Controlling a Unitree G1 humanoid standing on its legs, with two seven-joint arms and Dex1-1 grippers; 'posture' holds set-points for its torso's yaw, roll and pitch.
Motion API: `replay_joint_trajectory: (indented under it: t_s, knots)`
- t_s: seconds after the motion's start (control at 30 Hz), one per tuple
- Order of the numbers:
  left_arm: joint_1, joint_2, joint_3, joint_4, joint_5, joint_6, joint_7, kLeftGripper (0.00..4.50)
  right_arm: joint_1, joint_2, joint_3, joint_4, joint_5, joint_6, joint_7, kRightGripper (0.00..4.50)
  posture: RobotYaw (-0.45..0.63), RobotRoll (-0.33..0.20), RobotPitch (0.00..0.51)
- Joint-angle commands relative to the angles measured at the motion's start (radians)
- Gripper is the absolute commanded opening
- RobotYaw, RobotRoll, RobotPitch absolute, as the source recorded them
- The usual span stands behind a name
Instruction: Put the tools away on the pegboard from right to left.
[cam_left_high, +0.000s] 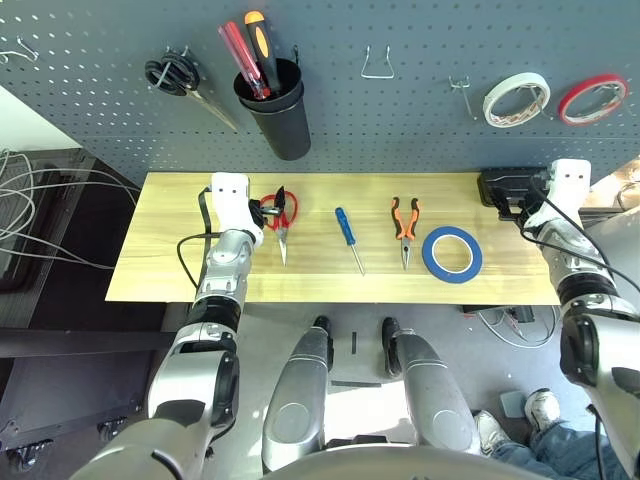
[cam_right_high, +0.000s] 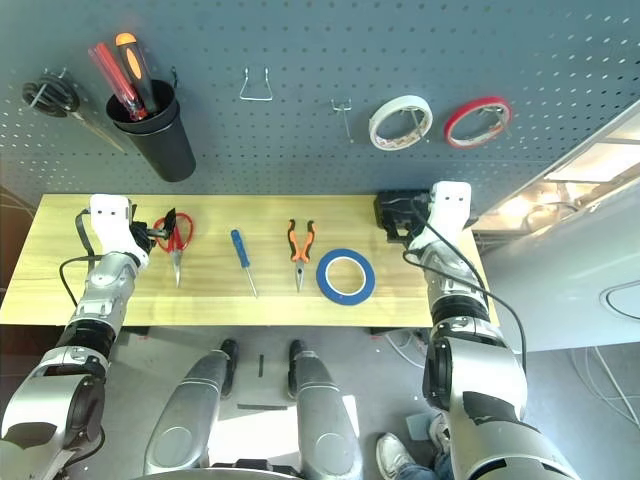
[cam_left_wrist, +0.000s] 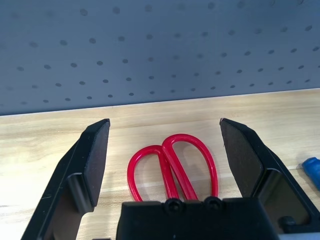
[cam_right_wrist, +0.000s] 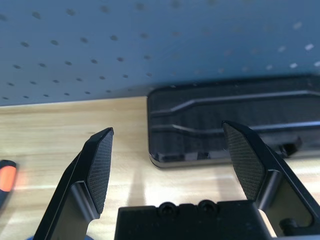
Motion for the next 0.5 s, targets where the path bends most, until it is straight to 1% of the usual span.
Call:
replay_joint_trajectory:
  t_s: [0.03,0.17,0.27,0.37,0.43,0.5]
  knots:
    - [0.022,0.004,-0.002,-0.004,0.004,0.017,-0.001,4.48,0.009,0.01,0.006,0.027,-0.012,-0.013,0.006,4.5,0.04,0.0,0.357]
    - [0.018,0.01,-0.002,0.002,0.004,0.013,-0.005,4.48,0.001,0.01,0.014,0.021,-0.018,-0.023,0.02,4.5,0.03,0.0,0.351]
    - [0.018,0.001,-0.011,-0.042,-0.01,0.027,-0.043,4.48,-0.018,0.001,0.018,-0.008,-0.013,0.002,0.048,4.5,0.01,0.0,0.35]
    - [0.01,0.0,-0.05,-0.082,-0.016,0.053,-0.147,4.48,-0.02,-0.005,0.039,-0.047,-0.017,0.088,0.097,4.5,0.01,0.0,0.348]
    - [0.017,0.004,-0.098,-0.126,-0.012,0.07,-0.243,4.48,-0.004,-0.002,0.051,-0.098,-0.008,0.16,0.136,4.5,0.02,0.0,0.347]
    - [0.028,0.008,-0.141,-0.188,-0.011,0.092,-0.317,4.48,0.029,0.001,0.078,-0.177,-0.006,0.277,0.169,4.5,0.02,0.0,0.349]
